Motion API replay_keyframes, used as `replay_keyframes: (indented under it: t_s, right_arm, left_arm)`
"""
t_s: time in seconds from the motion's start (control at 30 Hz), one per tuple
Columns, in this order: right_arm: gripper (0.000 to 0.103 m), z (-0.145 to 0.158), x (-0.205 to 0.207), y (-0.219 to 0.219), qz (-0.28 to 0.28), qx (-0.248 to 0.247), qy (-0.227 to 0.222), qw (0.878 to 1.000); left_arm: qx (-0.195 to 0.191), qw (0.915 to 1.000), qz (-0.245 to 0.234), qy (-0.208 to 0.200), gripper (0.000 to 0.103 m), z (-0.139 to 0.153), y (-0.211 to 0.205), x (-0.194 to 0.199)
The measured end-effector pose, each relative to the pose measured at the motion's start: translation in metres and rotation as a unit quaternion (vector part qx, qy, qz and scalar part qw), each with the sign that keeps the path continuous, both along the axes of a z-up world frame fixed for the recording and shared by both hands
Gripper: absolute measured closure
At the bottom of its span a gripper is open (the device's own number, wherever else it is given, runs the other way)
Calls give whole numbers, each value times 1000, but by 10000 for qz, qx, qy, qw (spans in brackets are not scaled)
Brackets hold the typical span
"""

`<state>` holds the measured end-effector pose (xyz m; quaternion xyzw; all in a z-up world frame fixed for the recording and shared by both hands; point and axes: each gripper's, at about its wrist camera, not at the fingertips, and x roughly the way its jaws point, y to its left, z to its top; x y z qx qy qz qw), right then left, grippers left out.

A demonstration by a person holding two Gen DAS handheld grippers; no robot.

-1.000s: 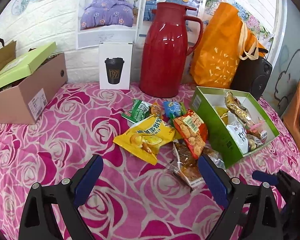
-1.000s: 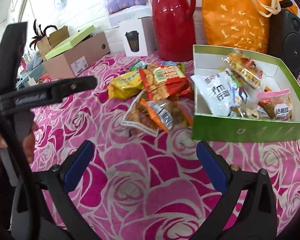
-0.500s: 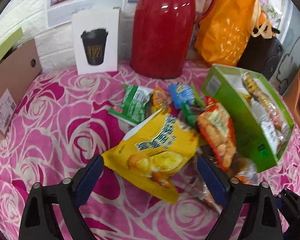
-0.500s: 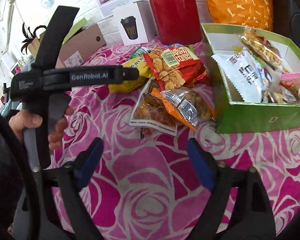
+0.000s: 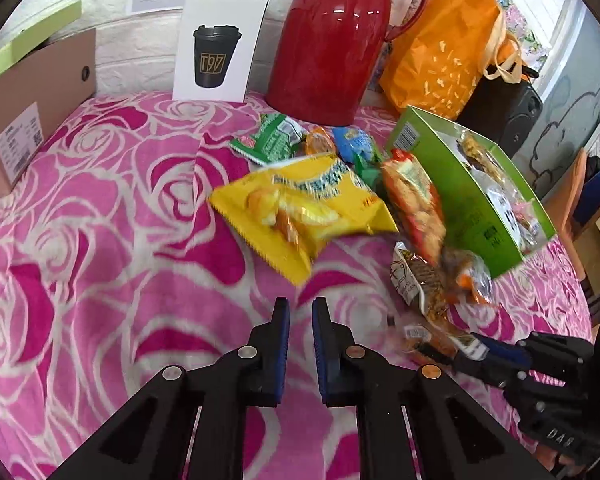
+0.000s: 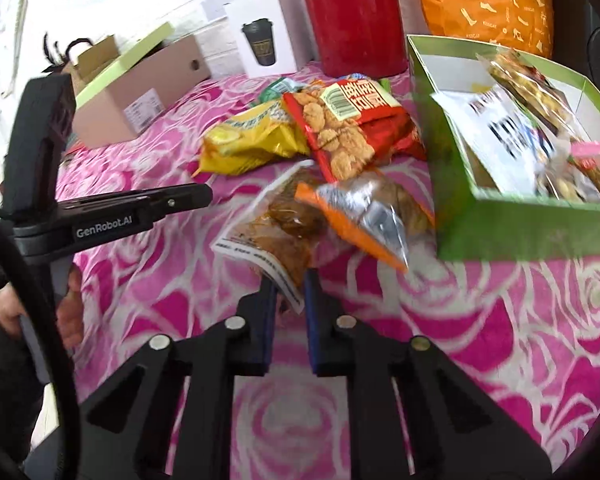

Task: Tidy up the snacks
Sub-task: 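Grasp the yellow chip bag with the left gripper while the right grasps the brown jerky pack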

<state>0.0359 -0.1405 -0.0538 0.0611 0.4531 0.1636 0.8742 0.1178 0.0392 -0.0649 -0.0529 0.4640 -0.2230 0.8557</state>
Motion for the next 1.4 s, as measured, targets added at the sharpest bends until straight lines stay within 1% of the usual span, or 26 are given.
replay_keyframes:
  t_s: [0.07,0.13,0.17,0.2,0.23,0.27,0.3,0.33,0.4,0.5,0.57,0.67,0.7,0.73,0.8,0.9,0.97,1.03,1.13,1.2,1.23,1.27,1.3,1.4]
  right_arm:
    - [89,-1,-11,-4,113,76,49,9999]
    - [87,-4,-14,-3,236,120,180,9995]
    - [86,-5,-15,-1,288,87,205,9993]
    - [78,-5,-15,1,303,37,198,9993]
    - [63,-5,-15,3,311,-12,164,9994]
    - [55,-4,-16,5,306,-38,117,9995]
    - [43,-3,-15,6,277,-48,68,9996]
    - [40,-2,-14,7,258,-33,35,9997]
    - [40,1,-10,8,257,84,-1,9996]
    - [38,6,8,10,94,339,-36,9994]
    - [37,6,21,11,-97,437,-25,9990]
    - [37,-5,41,19,-220,221,160,9994]
    - [41,-11,44,20,-211,147,274,9993]
    - [55,-16,43,18,-167,243,341,9990]
    - [57,-18,36,8,-88,439,338,9984]
    - [59,-16,25,-6,-66,199,337,9992]
    - [60,-18,15,-20,-104,218,389,9990]
    - [60,-19,9,-30,-152,233,394,9988]
    - [59,-19,6,-38,-246,336,396,9983]
    - [59,-18,6,-38,-254,346,389,9983]
    - [59,-18,6,-37,-251,332,378,9984]
    - [59,-18,6,-36,-250,322,369,9985]
    - [59,-18,7,-36,-251,327,359,9985]
    - [59,-17,5,-37,-251,385,357,9983]
  left_arm:
    - [-53,10000,-3,-2,91,0,4,-9]
    - [-20,10000,85,-44,87,4,6,-15]
    - [-6,9999,114,-75,77,7,9,-15]
    - [19,9998,159,-140,62,12,9,-15]
    - [51,9995,215,-237,55,17,10,-15]
    - [67,9991,253,-327,42,22,9,-14]
    - [70,9987,275,-411,36,27,10,-12]
    - [78,9985,262,-482,34,32,9,-10]
    - [204,9979,227,-580,29,40,5,-1]
    - [348,9972,146,-653,28,45,-4,16]
    - [376,9972,71,-639,28,48,-10,29]
    - [363,9972,-78,-646,28,49,-17,44]
    - [377,9971,-125,-644,28,48,-20,49]
    - [409,9970,-206,-624,28,46,-23,55]
    - [445,9969,-288,-584,28,41,-28,64]
    - [415,9972,-405,-466,28,33,-35,76]
    - [386,9969,-581,-368,28,27,-43,85]
    - [452,9956,-756,-330,24,22,-52,88]
    - [561,9946,-812,-335,23,15,-58,86]
    - [448,9946,-863,-364,24,15,-53,77]
    - [393,9946,-888,-371,27,15,-51,72]
    - [390,9945,-897,-376,38,15,-49,65]
    - [399,9943,-904,-392,42,16,-46,57]
    - [301,9952,-860,-369,47,18,-38,37]
